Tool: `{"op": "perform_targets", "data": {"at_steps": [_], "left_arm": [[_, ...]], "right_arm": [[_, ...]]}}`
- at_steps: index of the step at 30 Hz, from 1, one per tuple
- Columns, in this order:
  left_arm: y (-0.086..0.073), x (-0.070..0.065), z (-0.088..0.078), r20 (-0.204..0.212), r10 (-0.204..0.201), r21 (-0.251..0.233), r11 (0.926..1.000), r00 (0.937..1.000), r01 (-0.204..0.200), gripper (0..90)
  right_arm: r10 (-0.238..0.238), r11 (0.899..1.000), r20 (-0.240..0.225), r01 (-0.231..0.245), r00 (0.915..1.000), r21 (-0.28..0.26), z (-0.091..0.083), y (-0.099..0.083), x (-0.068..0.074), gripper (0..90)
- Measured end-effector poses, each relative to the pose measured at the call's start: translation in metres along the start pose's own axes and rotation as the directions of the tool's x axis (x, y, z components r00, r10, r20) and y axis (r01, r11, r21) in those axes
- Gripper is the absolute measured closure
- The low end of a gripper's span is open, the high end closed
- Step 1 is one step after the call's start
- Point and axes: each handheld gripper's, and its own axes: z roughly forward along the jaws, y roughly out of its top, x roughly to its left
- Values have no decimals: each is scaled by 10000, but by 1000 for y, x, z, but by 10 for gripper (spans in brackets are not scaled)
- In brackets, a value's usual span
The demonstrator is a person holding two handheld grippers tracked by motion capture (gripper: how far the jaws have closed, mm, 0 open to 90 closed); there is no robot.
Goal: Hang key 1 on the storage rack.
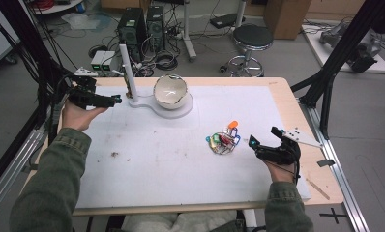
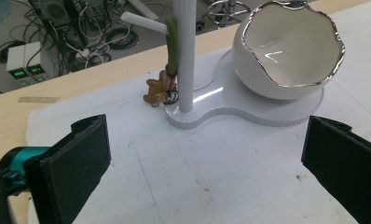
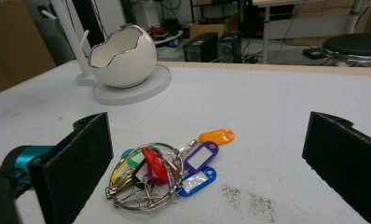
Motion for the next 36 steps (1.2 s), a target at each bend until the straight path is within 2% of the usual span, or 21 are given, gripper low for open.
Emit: {"op": "perform_targets", "data": {"at_steps": [10,19,29,36], "left_arm": [[-13,-2,-2,193,-88,7,10000,9998,88,17],[-28,0,-6,146,-301,-59,9995,9994,302,17],[-50,-2,-5,311,-476,173,9987,9984,470,17],[-54,-12,-12,413,-223,89,9997,9989,220,17]], "right_arm": [[6,10000,-8,-6,10000,23,0,0,0,7],[-70,10000,11,70,10000,37,0,-1,0,7],[-76,9999,-6,76,10000,69,0,-1,0,7],[-67,10000,17,67,10000,46,0,-1,0,7]]}}
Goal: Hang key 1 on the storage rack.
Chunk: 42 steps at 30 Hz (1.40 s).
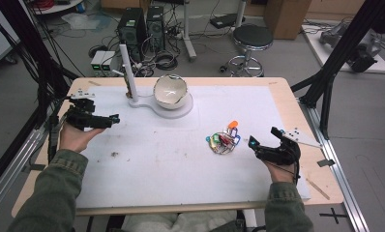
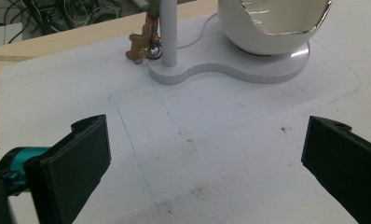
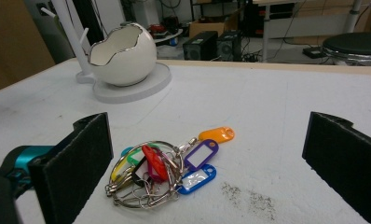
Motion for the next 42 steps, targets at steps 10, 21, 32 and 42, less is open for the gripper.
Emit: {"op": "perform_targets", "data": {"at_steps": [10,21,32,42], "left_arm": [[-16,-2,-3,-172,-33,68,10000,9998,34,17],[-37,-2,-9,-297,-105,19,9999,9995,105,17],[-62,-4,-13,-90,-112,-237,9997,9999,110,17],[-85,-2,-10,-266,-298,-540,9981,9992,283,17]], "right_arm": [[26,10000,1,-26,10000,6,0,0,0,7],[-23,10000,-5,23,10000,44,0,0,0,7],[0,10000,-7,0,10000,68,-1,0,0,7],[30,9998,68,-31,10000,179,0,-1,1,7]]}}
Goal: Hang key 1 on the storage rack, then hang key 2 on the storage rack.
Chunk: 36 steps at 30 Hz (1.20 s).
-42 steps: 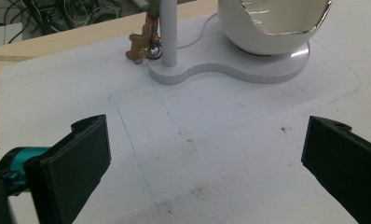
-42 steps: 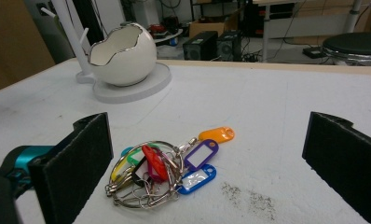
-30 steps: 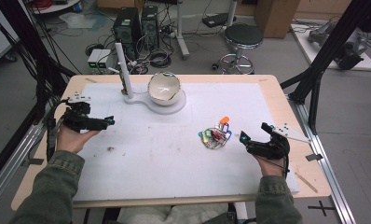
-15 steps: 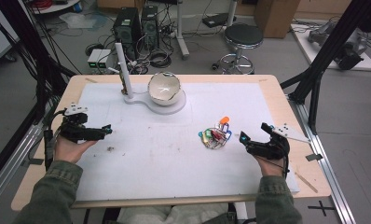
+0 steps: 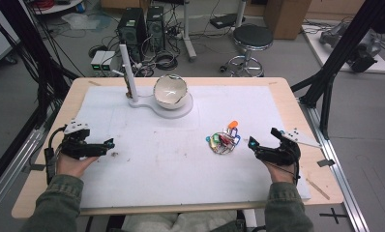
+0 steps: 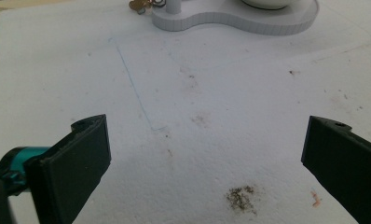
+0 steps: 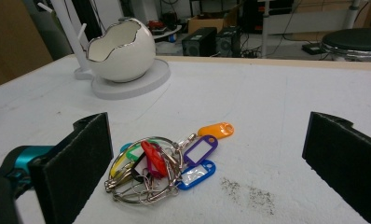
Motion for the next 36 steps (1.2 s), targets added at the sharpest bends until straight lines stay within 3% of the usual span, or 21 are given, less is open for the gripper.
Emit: {"op": "perform_targets", "data": {"at_steps": [12,24,36], "left_arm": [[-11,2,-6,-82,-18,-175,9998,10000,16,17],[-17,1,-13,-76,163,-248,9996,9998,-165,17],[-25,-1,-13,50,336,7,9994,9994,-336,17]], "right_arm": [[17,9990,-70,-14,10000,450,1,0,-3,7],[-170,9934,-362,210,9992,1131,17,10,-4,7],[-348,9734,-695,496,9970,2239,39,19,-1,7]]}}
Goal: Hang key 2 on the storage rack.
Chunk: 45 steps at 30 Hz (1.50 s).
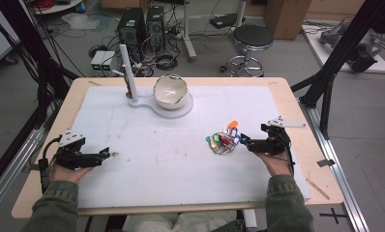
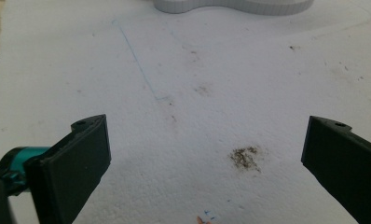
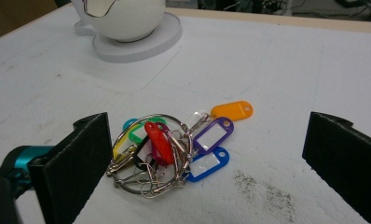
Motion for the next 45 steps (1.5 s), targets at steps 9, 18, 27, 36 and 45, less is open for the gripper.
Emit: {"op": "perform_targets", "data": {"at_steps": [9,18,27,36,45], "left_arm": [[-1,2,-2,-109,-99,-113,9999,9999,97,17],[0,3,-3,-48,-102,-225,9997,9999,101,17],[0,4,-2,-37,-157,-150,9998,9999,156,17],[0,5,-1,-100,-206,-181,9996,9997,204,17],[0,4,-1,-116,-173,-111,9998,9998,171,17]], "right_arm": [[-341,9964,-295,363,9990,763,17,11,5,7],[-574,9905,-373,616,9977,1226,31,20,11,7],[-582,9745,-633,705,9963,2130,53,18,13,8],[-661,9550,-1154,963,9911,2805,68,14,14,58],[-1198,9450,-1686,1644,9784,2827,70,14,19,300]]}}
